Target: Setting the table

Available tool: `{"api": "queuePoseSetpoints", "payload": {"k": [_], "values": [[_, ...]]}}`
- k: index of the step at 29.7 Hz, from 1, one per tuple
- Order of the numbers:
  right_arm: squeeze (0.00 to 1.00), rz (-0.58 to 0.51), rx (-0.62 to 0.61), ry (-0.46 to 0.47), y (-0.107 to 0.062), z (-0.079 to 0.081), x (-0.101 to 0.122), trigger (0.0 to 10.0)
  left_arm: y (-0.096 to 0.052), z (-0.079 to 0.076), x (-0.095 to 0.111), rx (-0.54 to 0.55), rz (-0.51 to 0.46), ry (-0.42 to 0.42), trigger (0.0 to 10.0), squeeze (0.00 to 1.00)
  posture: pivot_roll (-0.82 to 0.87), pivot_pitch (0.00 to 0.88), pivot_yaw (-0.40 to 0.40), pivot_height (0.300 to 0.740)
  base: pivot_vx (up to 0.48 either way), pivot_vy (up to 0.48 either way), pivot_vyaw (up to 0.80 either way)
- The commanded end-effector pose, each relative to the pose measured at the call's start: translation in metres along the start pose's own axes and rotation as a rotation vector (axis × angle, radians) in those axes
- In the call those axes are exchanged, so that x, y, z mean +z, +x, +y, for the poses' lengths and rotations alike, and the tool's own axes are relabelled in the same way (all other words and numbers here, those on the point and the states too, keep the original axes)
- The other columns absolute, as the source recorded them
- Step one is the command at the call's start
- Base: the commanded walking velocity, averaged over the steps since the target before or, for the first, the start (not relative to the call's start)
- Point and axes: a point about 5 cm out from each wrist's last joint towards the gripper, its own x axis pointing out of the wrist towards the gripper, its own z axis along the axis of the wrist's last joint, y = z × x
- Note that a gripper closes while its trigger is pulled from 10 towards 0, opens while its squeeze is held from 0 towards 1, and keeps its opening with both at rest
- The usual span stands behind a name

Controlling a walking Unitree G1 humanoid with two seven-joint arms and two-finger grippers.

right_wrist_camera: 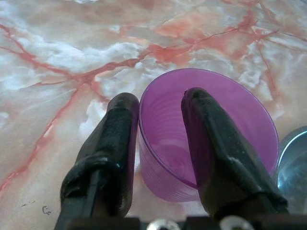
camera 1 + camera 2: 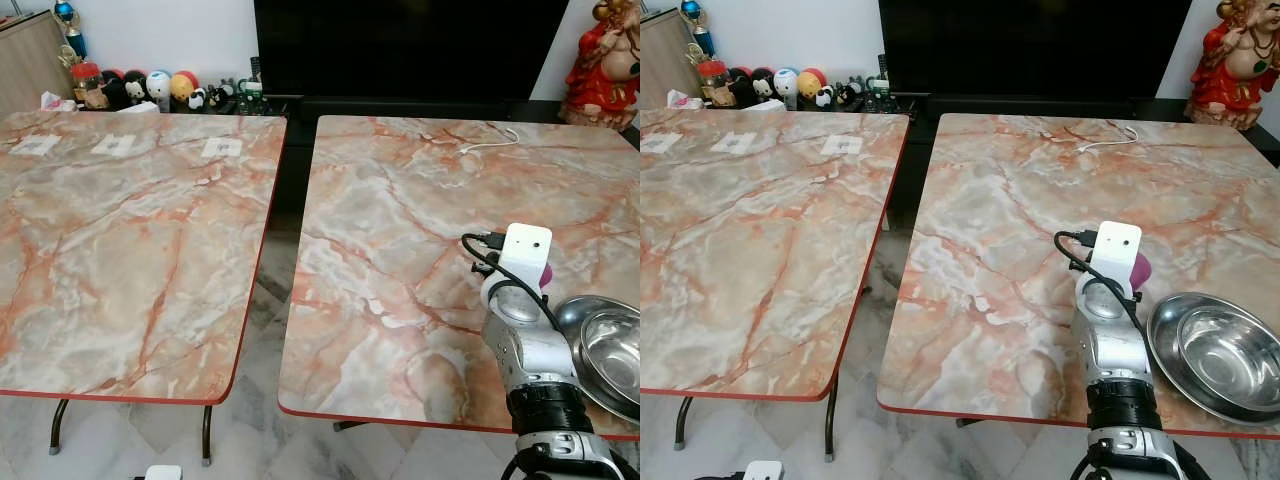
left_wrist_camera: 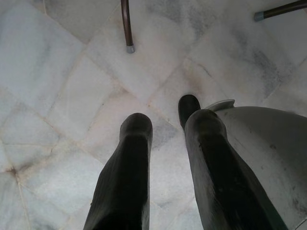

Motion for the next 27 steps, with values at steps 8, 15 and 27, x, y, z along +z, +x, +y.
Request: {"api": "queuePoseSetpoints", "payload": {"k": [8, 15, 27], "values": [[0.0, -0.021, 0.0, 0.008, 0.0024, -0.0006, 0.0063, 10.0, -0.0006, 0.0003, -0.0033, -0.003, 0.019, 0.0, 10.0, 0.0, -0.02, 0.011, -0.02, 0.74, 0.0, 0.0, 0.0], [0.0, -0.021, -0.015, 0.005, 0.0046, -0.0048, 0.0053, 10.0, -0.0006, 0.0002, -0.0033, -0.003, 0.018, 0.001, 10.0, 0.0, -0.02, 0.011, -0.019, 0.74, 0.0, 0.0, 0.0], [0.0, -0.04, -0.012, 0.034, 0.0107, -0.0099, 0.0047, 10.0, -0.0007, 0.0006, -0.0034, -0.001, 0.018, 0.001, 10.0, 0.0, -0.02, 0.01, -0.019, 0.74, 0.0, 0.0, 0.0]]}}
